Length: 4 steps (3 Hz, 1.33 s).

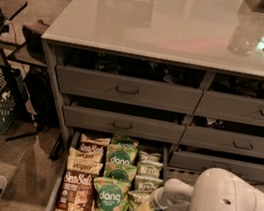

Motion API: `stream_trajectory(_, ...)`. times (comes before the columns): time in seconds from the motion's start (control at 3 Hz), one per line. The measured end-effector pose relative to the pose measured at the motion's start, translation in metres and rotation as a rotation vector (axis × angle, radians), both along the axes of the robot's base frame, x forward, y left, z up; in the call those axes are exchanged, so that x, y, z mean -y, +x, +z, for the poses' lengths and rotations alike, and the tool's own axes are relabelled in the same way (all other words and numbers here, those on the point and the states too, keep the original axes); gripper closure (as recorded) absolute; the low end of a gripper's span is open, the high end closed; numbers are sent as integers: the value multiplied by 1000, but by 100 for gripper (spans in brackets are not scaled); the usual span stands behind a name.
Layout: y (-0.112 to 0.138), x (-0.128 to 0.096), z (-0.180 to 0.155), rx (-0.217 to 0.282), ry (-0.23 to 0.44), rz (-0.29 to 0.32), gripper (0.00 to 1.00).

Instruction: Pick green jalapeno chip bag from bottom drawer and place on counter

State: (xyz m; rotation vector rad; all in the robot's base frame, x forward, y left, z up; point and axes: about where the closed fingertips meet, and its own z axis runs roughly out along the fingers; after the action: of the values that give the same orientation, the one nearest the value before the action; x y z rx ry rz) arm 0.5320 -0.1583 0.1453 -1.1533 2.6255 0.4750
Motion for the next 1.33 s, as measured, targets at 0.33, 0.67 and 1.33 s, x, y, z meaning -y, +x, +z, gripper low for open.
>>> stream_trajectory(0.33, 0, 0, 0, 0, 0, 0, 42)
stream_trajectory(0.67, 0, 0, 5, 0, 0, 0, 65)
stream_trajectory(1.33, -1, 45, 80, 94, 54, -102, 100)
